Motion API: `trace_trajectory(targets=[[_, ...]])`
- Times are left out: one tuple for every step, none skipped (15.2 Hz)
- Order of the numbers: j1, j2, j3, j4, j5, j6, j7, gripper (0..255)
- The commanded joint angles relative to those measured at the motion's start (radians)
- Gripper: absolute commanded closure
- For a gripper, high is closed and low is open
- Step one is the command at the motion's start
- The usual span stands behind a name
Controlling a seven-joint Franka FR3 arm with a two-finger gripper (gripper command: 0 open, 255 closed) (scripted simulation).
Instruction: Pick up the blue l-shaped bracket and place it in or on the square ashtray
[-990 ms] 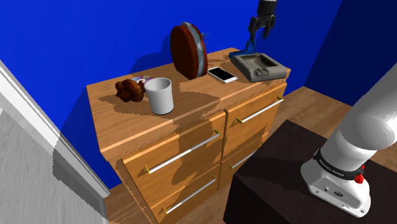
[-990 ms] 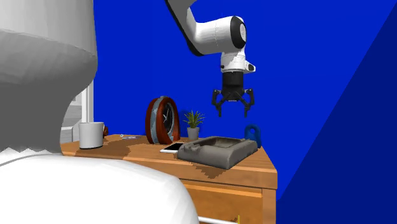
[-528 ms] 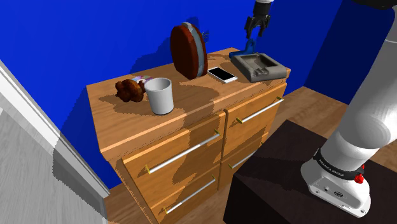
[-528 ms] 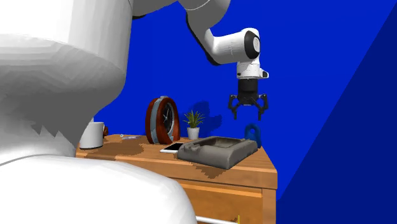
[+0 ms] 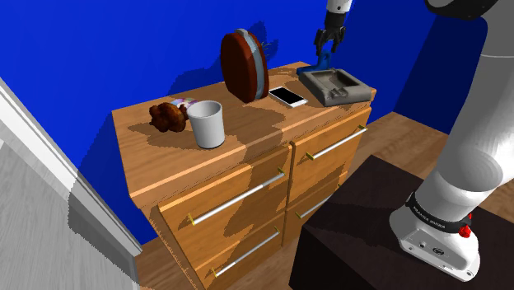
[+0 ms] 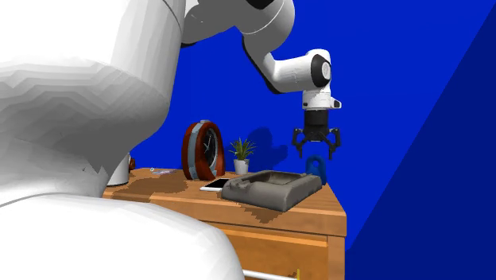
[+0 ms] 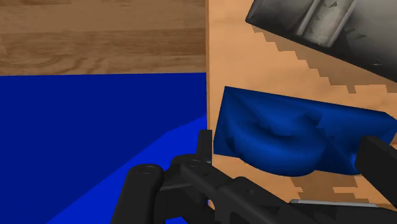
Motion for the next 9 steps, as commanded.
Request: trace_trajectory(targets=[[0.001,0.007,0.001,-0.018,0.003,0.025,-0.001,0],[0.001,0.008,0.002,-0.024,0.004,0.033,-0.002,0],[0.001,0.009,0.002,-0.024,0.004,0.032,-0.002,0],[0.001,0.009,0.002,-0.024,0.004,0.032,-0.002,0],[0.001,0.009,0.002,-0.024,0.004,0.032,-0.002,0],[0.001,0.009,0.002,-0.024,0.004,0.032,-0.002,0],[0.001,0.009,0.002,-0.024,0.004,0.032,-0.002,0],[0.001,0.009,0.002,-0.024,0.004,0.032,-0.002,0],[0.001,0.009,0.002,-0.024,0.004,0.032,-0.002,0]])
